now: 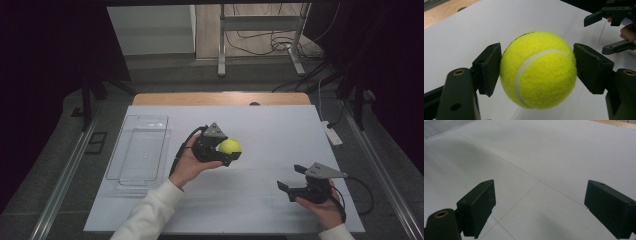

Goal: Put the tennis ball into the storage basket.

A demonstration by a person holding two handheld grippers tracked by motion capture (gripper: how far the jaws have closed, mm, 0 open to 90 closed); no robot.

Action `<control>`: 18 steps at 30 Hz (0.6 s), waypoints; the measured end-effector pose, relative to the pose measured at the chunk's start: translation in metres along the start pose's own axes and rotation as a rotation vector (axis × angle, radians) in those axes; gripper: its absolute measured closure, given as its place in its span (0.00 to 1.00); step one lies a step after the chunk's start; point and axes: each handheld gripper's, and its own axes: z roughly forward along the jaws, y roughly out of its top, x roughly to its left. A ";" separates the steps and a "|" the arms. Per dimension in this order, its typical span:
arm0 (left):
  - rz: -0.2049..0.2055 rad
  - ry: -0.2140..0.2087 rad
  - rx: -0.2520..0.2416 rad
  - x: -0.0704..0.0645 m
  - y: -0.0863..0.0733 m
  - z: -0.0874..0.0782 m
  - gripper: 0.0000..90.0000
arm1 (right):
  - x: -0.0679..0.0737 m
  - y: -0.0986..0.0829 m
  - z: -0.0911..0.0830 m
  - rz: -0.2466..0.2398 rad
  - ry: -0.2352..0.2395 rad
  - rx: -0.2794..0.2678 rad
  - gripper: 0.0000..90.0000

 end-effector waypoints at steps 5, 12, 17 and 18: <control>-0.001 0.004 -0.017 0.001 0.001 -0.005 0.30 | 0.000 0.000 0.000 0.000 0.000 -0.001 0.12; -0.007 0.013 -0.038 0.004 0.002 -0.013 0.30 | 0.000 0.000 0.000 0.000 -0.002 0.000 0.12; -0.016 0.021 -0.058 0.006 0.003 -0.020 0.30 | 0.000 0.000 0.000 0.000 0.001 -0.002 0.12; -0.016 0.023 -0.060 0.007 0.003 -0.021 0.30 | 0.000 0.000 0.000 -0.001 -0.002 -0.001 0.12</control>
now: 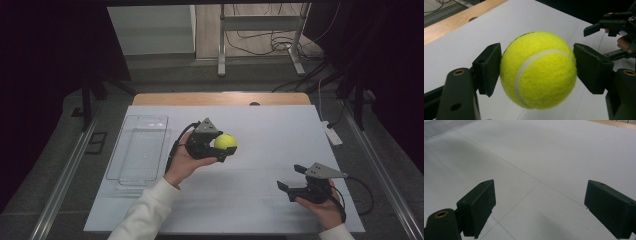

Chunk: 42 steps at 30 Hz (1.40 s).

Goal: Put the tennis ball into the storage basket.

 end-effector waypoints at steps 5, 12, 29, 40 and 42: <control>-0.007 0.010 -0.016 0.004 0.001 -0.007 0.30 | 0.000 0.000 0.000 -0.001 0.000 0.001 0.12; -0.015 0.023 -0.034 0.008 0.002 -0.015 0.30 | 0.000 0.000 0.000 -0.002 0.000 0.001 0.12; -0.029 0.049 -0.074 0.016 0.004 -0.029 0.30 | 0.000 0.000 0.000 -0.003 0.000 0.002 0.12; -0.046 0.068 -0.100 0.023 0.004 -0.038 0.30 | 0.000 0.000 0.000 -0.002 0.000 0.000 0.12; -0.051 0.075 -0.105 0.025 0.003 -0.040 0.31 | 0.000 0.000 0.000 -0.002 0.000 0.000 0.12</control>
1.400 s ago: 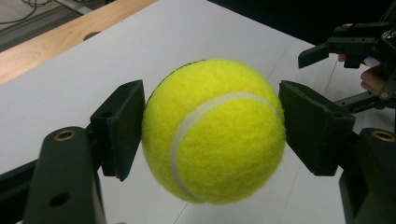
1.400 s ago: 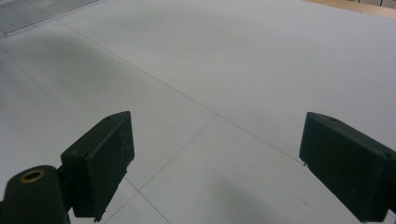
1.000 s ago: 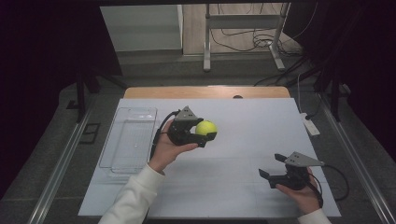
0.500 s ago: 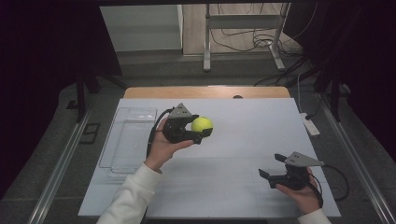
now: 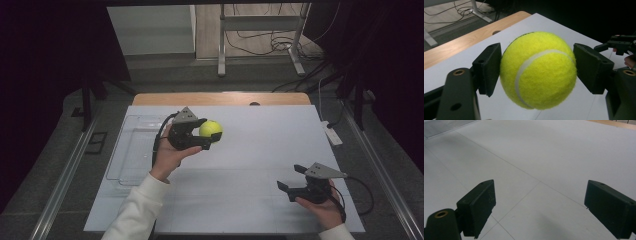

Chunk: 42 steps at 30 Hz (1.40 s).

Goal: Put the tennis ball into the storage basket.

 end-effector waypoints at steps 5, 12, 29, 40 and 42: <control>-0.006 0.017 -0.009 0.005 0.000 -0.004 0.30 | 0.000 0.000 0.000 0.001 0.000 0.000 0.12; -0.016 0.029 -0.016 0.009 0.000 -0.007 0.30 | 0.000 0.000 0.000 0.000 0.001 -0.002 0.12; -0.044 0.065 -0.055 0.022 0.000 -0.020 0.30 | 0.000 0.000 0.000 0.002 0.001 -0.004 0.12; -0.065 0.096 -0.070 0.032 -0.001 -0.027 0.30 | 0.000 0.000 -0.001 0.003 -0.001 -0.004 0.12; -0.065 0.105 -0.071 0.034 -0.001 -0.028 0.31 | 0.000 0.000 -0.001 0.003 -0.001 -0.004 0.12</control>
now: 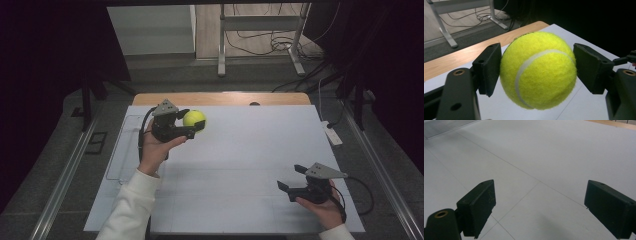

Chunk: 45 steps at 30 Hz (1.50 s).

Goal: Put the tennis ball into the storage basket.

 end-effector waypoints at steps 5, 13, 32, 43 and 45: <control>-0.007 0.013 -0.008 0.004 0.000 -0.003 0.30 | 0.000 0.000 0.000 0.000 0.000 0.001 0.12; -0.027 0.031 -0.018 0.012 -0.001 -0.008 0.31 | 0.000 0.000 0.000 -0.001 0.000 0.001 0.12; -0.051 0.085 -0.033 0.026 -0.002 -0.017 0.31 | 0.000 0.000 0.000 -0.002 -0.001 0.001 0.12; -0.050 0.120 -0.042 0.032 -0.002 -0.023 0.30 | 0.000 0.000 0.000 -0.002 0.000 0.000 0.12; -0.052 0.126 -0.041 0.033 -0.002 -0.023 0.31 | 0.000 0.000 0.000 -0.001 -0.001 -0.001 0.12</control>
